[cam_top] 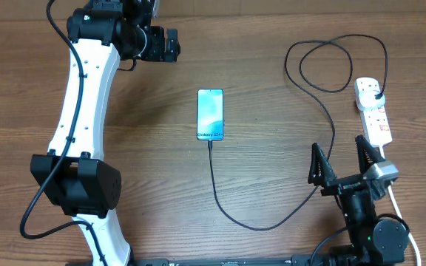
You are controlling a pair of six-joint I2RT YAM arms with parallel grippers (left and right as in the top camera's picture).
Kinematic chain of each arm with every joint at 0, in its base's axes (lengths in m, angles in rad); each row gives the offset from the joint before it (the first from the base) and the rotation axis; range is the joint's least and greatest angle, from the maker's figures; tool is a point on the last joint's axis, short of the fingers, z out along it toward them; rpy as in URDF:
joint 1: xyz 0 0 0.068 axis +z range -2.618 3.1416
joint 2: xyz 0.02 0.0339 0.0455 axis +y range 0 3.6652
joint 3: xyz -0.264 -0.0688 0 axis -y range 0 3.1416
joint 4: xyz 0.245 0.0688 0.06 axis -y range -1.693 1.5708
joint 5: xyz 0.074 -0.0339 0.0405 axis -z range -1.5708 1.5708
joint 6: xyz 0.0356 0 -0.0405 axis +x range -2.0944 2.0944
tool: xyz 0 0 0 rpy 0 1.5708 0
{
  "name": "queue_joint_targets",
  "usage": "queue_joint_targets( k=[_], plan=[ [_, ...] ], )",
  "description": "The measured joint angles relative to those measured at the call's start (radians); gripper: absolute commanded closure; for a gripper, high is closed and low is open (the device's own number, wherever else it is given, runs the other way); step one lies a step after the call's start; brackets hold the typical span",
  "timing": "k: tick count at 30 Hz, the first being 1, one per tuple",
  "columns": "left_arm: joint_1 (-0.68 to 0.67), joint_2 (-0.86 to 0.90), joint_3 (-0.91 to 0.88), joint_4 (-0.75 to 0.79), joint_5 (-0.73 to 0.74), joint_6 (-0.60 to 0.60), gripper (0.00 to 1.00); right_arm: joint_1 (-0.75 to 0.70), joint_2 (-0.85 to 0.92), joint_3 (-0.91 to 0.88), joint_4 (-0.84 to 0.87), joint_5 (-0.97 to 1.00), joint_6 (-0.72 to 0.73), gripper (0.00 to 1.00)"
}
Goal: Plug charger to phone and switch on socket
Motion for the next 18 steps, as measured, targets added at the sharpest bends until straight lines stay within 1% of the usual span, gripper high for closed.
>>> queue_joint_targets(
  k=[2, 9, 18],
  plan=[
    [0.000, 0.000, 0.000, 0.000, 0.000, 0.000, 0.00, 0.000, -0.031, -0.034, 0.016, 0.019, -0.005, 0.00],
    [0.000, 0.000, 0.000, 0.000, 0.000, 0.000, 0.00, 0.000, -0.035, -0.061, 0.098, 0.047, -0.005, 0.00],
    [0.000, 0.000, 0.000, 0.000, 0.000, 0.000, 0.00, 0.000, -0.035, -0.078, 0.110, 0.084, -0.020, 0.00]
  ],
)
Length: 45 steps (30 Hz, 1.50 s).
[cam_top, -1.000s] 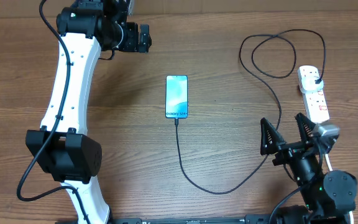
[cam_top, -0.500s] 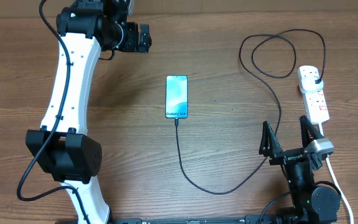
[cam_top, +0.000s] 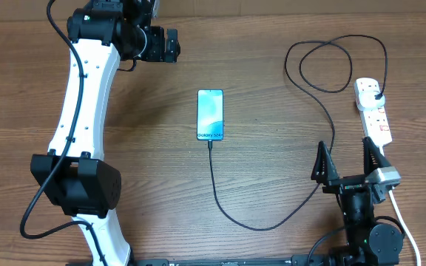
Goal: Plug charger to phone and switch on socket
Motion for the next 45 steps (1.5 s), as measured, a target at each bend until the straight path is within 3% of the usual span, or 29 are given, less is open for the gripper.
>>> queue_joint_targets(
  k=[13, 25, 45],
  plan=[
    [0.000, 0.000, 0.000, 0.000, 0.000, 0.000, 0.01, 0.000, -0.002, -0.059, 0.143, 0.013, -0.038, 0.00],
    [0.000, 0.000, 0.000, 0.000, 0.000, 0.000, 0.00, 0.000, -0.004, -0.059, -0.204, 0.017, -0.038, 0.00],
    [0.000, 0.000, 0.000, 0.000, 0.000, 0.000, 0.00, -0.014, -0.004, -0.059, -0.209, 0.001, -0.037, 0.00]
  ],
)
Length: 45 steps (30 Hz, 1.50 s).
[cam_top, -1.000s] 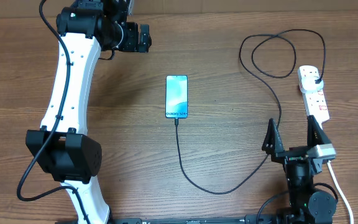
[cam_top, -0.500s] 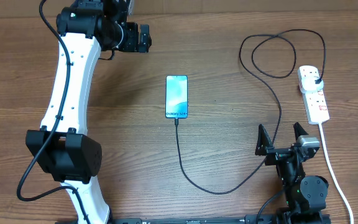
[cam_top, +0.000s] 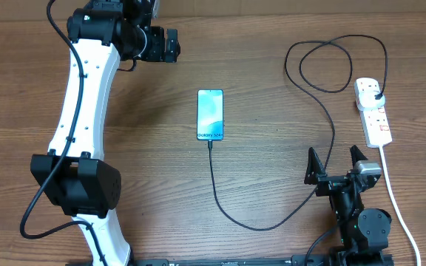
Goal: Plug charger to phone and switch on socket
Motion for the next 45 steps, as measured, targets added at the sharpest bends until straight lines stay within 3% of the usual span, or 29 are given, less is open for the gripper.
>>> queue_joint_targets(
  k=[14, 45],
  plan=[
    [0.000, 0.000, 0.000, 0.000, 0.000, 0.000, 0.00, 0.000, 0.000, 0.000, -0.001, -0.002, -0.138, 0.00],
    [0.000, 0.000, 0.000, 0.000, 0.000, 0.000, 0.00, 0.000, 0.000, 0.000, 0.000, -0.002, -0.150, 0.00]
  ],
)
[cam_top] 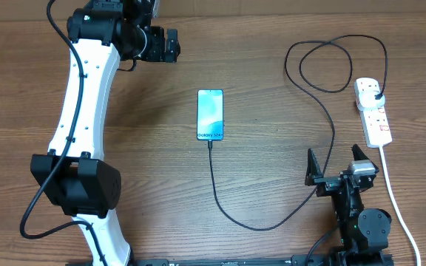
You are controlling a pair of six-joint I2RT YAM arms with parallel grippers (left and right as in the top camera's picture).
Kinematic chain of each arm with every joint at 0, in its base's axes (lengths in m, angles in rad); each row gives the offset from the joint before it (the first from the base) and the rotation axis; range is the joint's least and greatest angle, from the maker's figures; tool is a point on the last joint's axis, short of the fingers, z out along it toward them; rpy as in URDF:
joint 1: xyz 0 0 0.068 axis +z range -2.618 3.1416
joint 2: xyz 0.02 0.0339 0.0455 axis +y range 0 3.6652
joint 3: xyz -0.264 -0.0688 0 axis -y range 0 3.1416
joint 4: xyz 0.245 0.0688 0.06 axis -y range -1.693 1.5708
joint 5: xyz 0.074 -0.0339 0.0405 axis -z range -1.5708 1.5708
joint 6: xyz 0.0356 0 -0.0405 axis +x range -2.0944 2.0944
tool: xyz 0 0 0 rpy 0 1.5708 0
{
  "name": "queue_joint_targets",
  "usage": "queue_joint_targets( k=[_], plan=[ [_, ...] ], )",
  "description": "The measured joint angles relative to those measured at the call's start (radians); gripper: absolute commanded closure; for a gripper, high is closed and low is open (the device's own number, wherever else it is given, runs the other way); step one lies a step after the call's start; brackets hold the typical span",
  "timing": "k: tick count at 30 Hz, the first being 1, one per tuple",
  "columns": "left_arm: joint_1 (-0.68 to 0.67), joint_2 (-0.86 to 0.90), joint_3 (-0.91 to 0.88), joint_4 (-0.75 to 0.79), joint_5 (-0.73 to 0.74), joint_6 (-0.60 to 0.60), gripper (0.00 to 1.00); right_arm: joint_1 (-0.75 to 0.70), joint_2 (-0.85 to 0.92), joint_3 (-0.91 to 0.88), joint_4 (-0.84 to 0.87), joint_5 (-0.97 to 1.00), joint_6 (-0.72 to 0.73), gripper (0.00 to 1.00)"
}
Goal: Plug charger to phone and switch on socket
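The phone [210,114] lies face up in the middle of the table with its screen lit. A black charger cable [220,199] is plugged into its near end, loops across the table and ends at a black plug [376,91] in the white socket strip [376,124] at the far right. My right gripper [336,161] is open, near and left of the strip, clear of it, with the cable just left of it. My left gripper [168,43] hovers at the far left, away from the phone; its jaws are too dark to read.
The strip's white lead [394,199] runs toward the near edge just right of my right arm. The left arm's white links [87,89] span the left side of the table. Cable loops [331,63] lie behind the strip.
My right gripper stays open in almost the same spot, its fingers only slightly shifted. Phone, cable, strip and left arm have not moved.
My right gripper was open at the near end of the socket strip, one finger over it. It then sat a little nearer, still at the strip's end. Later it stood left of the strip, clear of it, and it remains there.
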Motion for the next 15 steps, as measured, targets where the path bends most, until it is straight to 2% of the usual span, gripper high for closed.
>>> queue_joint_targets(
  k=[15],
  plan=[
    [0.000, 0.000, 0.000, 0.000, 0.000, 0.000, 0.00, 0.000, 0.000, 0.000, 0.000, 0.000, 0.000, 0.00]
  ],
)
